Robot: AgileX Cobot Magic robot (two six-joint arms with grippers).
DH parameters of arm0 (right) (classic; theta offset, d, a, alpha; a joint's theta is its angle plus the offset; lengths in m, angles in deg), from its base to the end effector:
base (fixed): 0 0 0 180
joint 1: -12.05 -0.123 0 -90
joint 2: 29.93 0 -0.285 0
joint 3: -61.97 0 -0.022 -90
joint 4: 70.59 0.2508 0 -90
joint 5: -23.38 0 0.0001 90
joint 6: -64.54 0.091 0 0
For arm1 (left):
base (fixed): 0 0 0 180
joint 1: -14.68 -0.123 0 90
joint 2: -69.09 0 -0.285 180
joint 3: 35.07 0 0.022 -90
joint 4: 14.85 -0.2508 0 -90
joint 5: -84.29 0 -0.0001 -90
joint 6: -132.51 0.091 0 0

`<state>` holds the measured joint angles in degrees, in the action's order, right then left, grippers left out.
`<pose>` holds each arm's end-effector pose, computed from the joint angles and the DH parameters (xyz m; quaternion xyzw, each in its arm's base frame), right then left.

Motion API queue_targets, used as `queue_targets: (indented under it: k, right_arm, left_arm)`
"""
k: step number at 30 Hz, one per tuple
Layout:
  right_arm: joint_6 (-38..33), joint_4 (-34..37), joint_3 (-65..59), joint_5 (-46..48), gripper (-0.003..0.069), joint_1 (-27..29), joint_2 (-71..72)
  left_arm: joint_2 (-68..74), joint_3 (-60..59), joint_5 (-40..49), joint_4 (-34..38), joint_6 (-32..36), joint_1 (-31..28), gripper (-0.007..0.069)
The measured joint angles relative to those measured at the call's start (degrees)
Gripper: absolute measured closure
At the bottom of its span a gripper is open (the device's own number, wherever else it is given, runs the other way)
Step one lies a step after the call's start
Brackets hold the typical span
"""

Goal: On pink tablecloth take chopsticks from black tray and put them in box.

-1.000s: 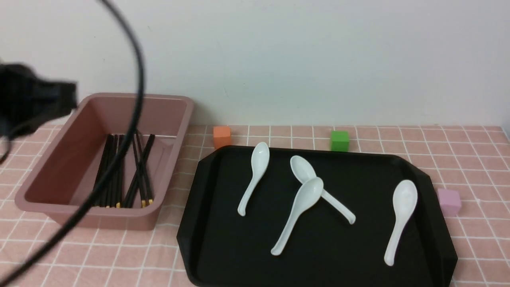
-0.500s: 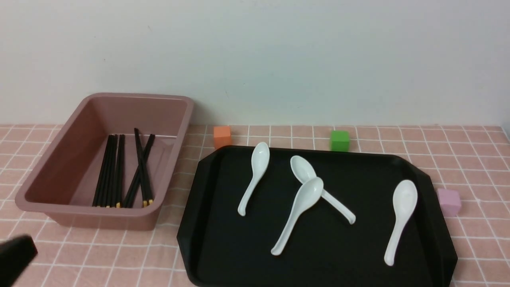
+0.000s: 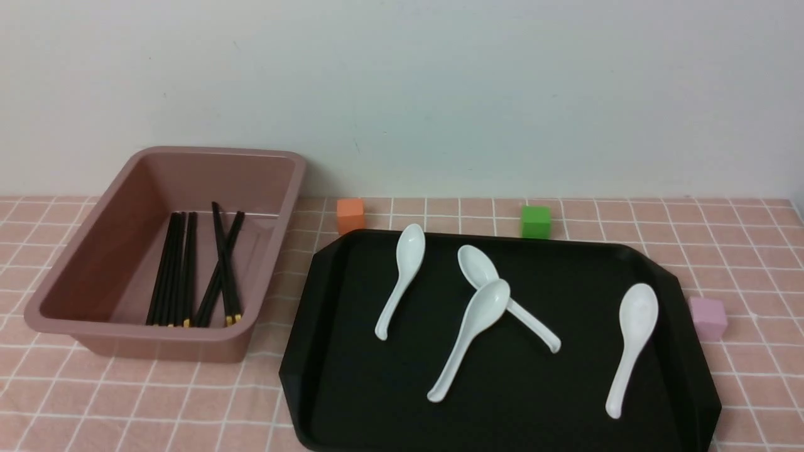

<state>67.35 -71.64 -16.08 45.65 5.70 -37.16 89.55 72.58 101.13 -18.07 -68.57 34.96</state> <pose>0.0519 0.0051 0.1739 -0.0297 0.8061 0.0394 0.5897 0.0664 -0.0229 0.2016 0.0116 0.8172 -0.1826 0.5466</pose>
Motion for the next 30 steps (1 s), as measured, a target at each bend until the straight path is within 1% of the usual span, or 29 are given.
queue_targets:
  k: [1,2,3,4,6,9,10,12,14,15,18,30]
  right_arm:
    - [0.00,0.00,0.00,0.00,0.0419,0.00,0.00]
    - [0.00,0.00,0.00,0.00,0.0419,0.00,0.00]
    - [0.00,0.00,0.00,0.00,0.0419,0.00,0.00]
    - [0.00,0.00,0.00,0.00,0.0419,0.00,0.00]
    - [0.00,0.00,0.00,0.00,0.0419,0.00,0.00]
    - [0.00,0.00,0.00,0.00,0.0419,0.00,0.00]
    - [0.00,0.00,0.00,0.00,0.0419,0.00,0.00]
    - [0.00,0.00,0.00,0.00,0.0419,0.00,0.00]
    - [0.00,0.00,0.00,0.00,0.0419,0.00,0.00]
    - [0.00,0.00,0.00,0.00,0.0419,0.00,0.00]
    - [0.00,0.00,0.00,0.00,0.0419,0.00,0.00]
    - [0.00,0.00,0.00,0.00,0.0419,0.00,0.00]
  left_arm:
    - [-0.26,0.00,-1.74,0.00,0.76,-0.57,0.0638]
    - [-1.77,-0.06,-4.63,0.07,3.06,-3.11,0.0638]
    - [-1.99,-0.06,-4.89,0.18,3.32,-3.43,0.0638]
    - [-3.77,-0.20,-6.19,0.77,4.82,-5.90,0.0638]
    - [-6.54,-0.93,-6.73,2.21,6.46,-9.69,0.0638]
    - [-10.01,-3.41,-6.87,4.83,7.16,-14.42,0.0638]
    - [-11.66,-4.82,-6.47,6.52,7.29,-16.80,0.0638]
    - [-12.53,-5.79,-5.28,7.92,7.34,-18.35,0.0638]
    - [-13.24,-6.28,0.88,9.33,7.40,-21.42,0.0638]
    - [-13.23,-6.42,3.07,9.47,7.52,-22.11,0.0638]
    - [-13.23,-6.63,5.53,9.68,7.57,-22.67,0.0638]
    - [-13.23,-6.63,5.65,9.85,7.70,-22.67,0.0638]
